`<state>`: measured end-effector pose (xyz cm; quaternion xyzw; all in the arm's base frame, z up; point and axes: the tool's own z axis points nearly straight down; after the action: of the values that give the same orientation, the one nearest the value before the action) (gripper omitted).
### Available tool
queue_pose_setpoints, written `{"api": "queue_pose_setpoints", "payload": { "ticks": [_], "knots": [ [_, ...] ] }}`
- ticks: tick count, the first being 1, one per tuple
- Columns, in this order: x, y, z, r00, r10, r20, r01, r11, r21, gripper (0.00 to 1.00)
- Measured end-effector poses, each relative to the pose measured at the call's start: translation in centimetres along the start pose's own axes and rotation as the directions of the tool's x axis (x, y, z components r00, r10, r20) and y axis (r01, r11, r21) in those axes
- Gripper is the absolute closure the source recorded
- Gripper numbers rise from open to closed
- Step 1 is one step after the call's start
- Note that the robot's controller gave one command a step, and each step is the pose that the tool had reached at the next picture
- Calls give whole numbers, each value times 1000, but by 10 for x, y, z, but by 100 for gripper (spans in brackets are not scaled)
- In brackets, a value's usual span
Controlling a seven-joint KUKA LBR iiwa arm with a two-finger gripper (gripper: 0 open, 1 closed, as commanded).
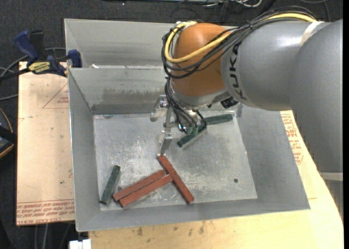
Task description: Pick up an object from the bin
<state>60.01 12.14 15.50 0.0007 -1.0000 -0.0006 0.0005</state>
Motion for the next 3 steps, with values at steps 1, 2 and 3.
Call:
{"api": "queue_pose_setpoints", "payload": {
  "ticks": [1,2,3],
  "knots": [
    [-1,0,-1,1000,1,2,-1,1000,0,0],
    [15,-3,14,995,-96,8,96,995,0,0],
    [38,10,77,826,-563,15,563,826,5,100]
  ]
}}
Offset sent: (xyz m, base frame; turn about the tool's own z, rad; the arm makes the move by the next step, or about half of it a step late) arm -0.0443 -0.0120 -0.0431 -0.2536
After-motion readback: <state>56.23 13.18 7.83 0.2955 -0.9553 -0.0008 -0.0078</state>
